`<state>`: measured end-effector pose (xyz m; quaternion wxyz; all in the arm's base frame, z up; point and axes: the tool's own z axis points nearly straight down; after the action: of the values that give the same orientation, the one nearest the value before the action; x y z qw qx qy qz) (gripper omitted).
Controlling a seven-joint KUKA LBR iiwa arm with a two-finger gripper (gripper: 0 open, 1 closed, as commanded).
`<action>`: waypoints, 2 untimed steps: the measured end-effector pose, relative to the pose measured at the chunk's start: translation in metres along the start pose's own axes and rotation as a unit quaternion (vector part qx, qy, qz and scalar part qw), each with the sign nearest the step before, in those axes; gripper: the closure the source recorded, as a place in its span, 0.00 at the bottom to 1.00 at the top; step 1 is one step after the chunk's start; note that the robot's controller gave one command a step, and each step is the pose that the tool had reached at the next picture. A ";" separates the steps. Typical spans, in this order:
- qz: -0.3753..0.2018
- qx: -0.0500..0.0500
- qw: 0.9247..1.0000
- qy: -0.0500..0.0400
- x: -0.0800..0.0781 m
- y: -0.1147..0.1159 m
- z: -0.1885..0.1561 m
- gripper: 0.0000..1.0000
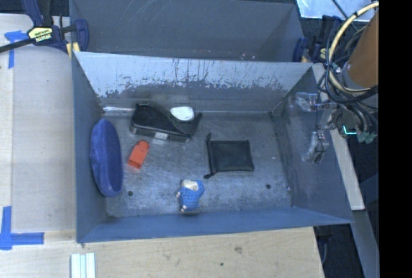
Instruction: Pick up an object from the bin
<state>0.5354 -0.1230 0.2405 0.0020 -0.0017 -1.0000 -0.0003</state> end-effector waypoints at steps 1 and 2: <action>0.071 0.000 0.997 -0.003 0.000 0.029 0.114 0.00; 0.117 -0.001 0.993 -0.001 -0.018 0.077 0.173 0.00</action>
Offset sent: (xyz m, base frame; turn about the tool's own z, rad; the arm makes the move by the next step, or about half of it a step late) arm -0.0012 0.0292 -0.1137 0.1434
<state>0.5532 -0.0455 0.0676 0.0012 -0.1183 -0.9930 -0.0009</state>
